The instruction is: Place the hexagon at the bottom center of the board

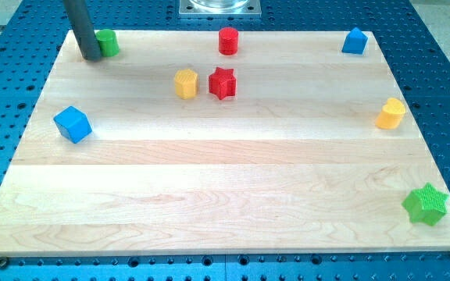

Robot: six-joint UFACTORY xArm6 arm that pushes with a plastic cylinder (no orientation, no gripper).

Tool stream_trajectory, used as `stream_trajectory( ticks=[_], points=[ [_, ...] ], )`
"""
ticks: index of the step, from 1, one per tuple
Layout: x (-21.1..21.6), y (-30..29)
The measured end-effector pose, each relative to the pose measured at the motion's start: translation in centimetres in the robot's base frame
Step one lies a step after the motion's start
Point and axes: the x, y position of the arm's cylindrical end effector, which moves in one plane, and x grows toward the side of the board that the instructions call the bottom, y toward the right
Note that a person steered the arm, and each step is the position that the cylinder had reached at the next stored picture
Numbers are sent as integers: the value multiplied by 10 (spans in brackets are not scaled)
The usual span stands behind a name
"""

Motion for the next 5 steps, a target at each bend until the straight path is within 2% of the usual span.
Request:
stream_trajectory(
  ticks=[1,2,4,5],
  points=[
    [25,1],
    [59,32],
    [62,149],
    [62,184]
  ],
)
